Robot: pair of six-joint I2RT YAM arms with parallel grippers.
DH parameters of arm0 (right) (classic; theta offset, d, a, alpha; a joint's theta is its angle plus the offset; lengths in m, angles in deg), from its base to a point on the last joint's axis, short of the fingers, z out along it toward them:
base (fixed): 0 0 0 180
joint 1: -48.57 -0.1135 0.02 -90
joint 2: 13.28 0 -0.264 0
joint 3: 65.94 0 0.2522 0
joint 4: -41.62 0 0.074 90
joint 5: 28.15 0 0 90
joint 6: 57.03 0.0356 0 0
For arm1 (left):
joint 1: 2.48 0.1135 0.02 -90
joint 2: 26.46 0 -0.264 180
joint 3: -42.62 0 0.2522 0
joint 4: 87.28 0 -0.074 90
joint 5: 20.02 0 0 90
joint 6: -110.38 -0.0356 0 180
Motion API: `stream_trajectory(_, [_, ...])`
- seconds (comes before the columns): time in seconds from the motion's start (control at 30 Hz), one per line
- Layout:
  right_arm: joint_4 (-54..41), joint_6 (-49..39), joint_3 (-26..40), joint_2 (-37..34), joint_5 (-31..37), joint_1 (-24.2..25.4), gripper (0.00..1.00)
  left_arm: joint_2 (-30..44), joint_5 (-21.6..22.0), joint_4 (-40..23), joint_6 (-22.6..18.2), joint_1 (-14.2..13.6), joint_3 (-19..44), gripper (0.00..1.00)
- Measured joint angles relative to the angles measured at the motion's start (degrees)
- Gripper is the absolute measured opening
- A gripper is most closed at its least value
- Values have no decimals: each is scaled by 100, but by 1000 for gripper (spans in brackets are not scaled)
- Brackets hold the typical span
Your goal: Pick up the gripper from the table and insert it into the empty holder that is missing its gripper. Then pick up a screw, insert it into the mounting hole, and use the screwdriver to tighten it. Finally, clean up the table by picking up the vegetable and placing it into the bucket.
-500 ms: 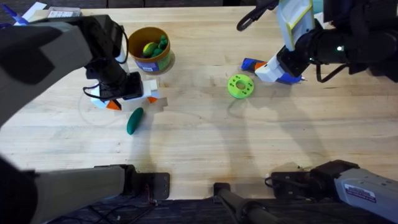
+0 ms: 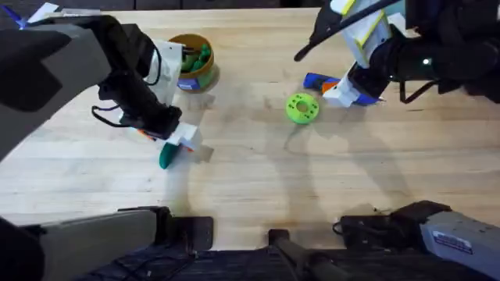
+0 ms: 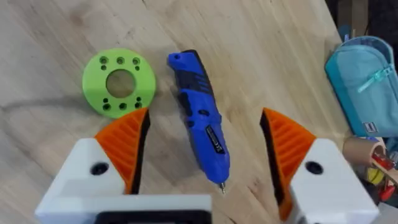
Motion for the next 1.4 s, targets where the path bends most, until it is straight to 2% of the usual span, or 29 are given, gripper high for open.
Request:
stream_trajectory(0.13, [-3, -128, 0, 0, 1, 0, 989, 27, 348, 56, -448, 0, -49, 974])
stream_trajectory(0.33, [-4, -201, 0, 0, 1, 0, 989, 325, 530, 283, -682, 0, -418, 974])
stream_trajectory(0.63, [-3, -221, 0, 1, 1, 0, 989, 641, 530, 541, -294, 0, -496, 974])
stream_trajectory(0.87, [-4, -221, 0, 1, 1, 0, 989, 641, 530, 599, -208, 0, -496, 974])
stream_trajectory(0.9, [-4, -221, 0, 1, -1, 0, 989, 643, 528, 603, -178, 0, -496, 919])
stream_trajectory(1.07, [-4, -221, 0, -2, 1, 0, 989, 637, 510, 637, -159, 0, -488, 178])
stream_trajectory(1.1, [-3, -221, 0, 0, -1, 0, 989, 629, 513, 640, -162, 0, -476, 72])
stream_trajectory(1.13, [-4, -221, 0, -1, 0, 0, 989, 626, 512, 644, -163, 0, -470, 30])
stream_trajectory(1.23, [-4, -221, 0, 1, -1, 0, 989, 626, 493, 588, -162, 0, -334, 30])
stream_trajectory(1.27, [-4, -221, 0, 0, 1, 0, 989, 619, 476, 277, -163, 0, 187, 30])
stream_trajectory(1.4, [-4, -221, 0, -2, -2, 0, 989, 592, 466, -131, -161, 0, 1404, 29])
